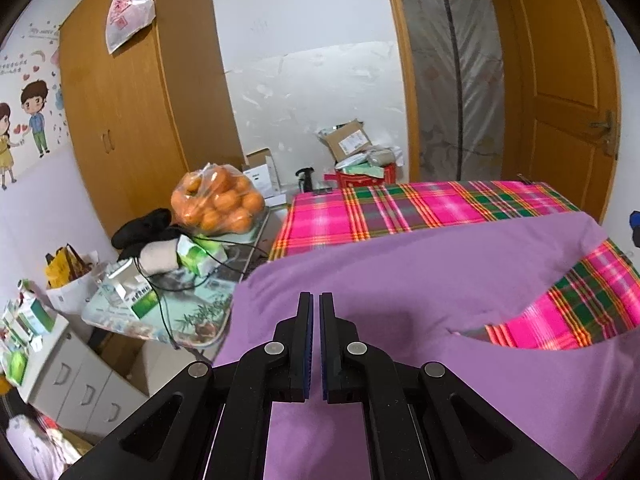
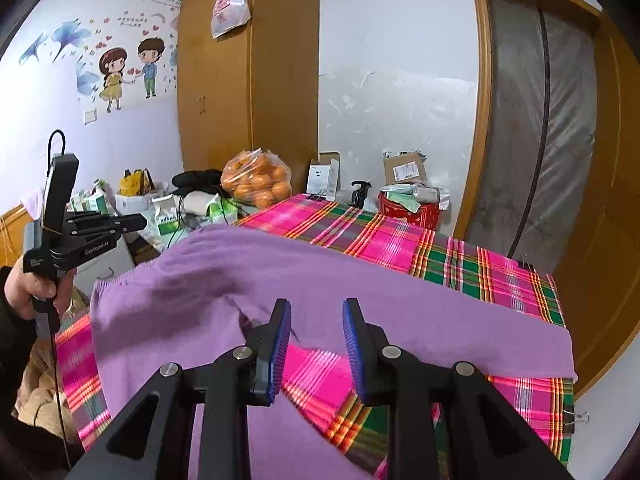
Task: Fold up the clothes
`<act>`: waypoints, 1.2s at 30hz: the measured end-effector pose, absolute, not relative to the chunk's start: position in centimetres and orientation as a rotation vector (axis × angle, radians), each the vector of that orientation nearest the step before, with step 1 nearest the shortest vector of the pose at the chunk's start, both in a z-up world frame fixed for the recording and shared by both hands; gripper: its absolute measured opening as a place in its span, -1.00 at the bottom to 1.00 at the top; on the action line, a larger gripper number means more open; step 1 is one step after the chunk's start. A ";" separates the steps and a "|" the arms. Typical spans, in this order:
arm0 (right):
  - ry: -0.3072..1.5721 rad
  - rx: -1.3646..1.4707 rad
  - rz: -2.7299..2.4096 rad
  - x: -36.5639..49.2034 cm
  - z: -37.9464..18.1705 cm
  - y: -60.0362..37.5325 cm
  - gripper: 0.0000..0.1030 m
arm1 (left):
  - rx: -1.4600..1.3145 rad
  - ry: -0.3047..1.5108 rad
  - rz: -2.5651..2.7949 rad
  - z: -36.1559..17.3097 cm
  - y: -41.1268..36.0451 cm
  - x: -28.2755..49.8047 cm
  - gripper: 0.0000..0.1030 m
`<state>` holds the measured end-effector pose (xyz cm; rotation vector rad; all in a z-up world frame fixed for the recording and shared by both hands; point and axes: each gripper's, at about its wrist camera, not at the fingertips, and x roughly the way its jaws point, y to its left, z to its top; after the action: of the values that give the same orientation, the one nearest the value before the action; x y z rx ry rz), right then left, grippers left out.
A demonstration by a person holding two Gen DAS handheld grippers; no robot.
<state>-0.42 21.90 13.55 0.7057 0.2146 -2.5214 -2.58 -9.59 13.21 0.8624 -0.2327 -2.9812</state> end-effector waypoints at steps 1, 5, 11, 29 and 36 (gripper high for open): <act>0.209 0.709 -2.522 -0.8 13.5 21.9 -0.47 | 0.866 -0.231 -2.974 13.1 -9.7 -2.9 -0.95; 0.204 0.740 -2.520 -1.9 12.7 21.8 -0.47 | 0.918 -0.210 -2.967 12.0 -9.9 -3.7 -0.95; 0.258 0.799 -2.528 -3.4 11.6 21.6 -0.47 | 1.024 -0.203 -2.975 10.8 -10.0 -4.6 -0.95; 0.420 0.949 -2.481 -11.6 8.9 19.3 -0.21 | 1.246 0.123 -2.864 9.0 -14.9 -12.7 -0.95; 0.472 0.986 -2.421 -16.7 6.8 18.2 -0.20 | 1.293 0.023 -2.843 7.4 -16.7 -16.9 -0.95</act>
<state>-16.68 18.19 6.78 0.9861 0.4716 -2.4213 -16.92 -16.73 7.40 1.2926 0.0232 -2.8435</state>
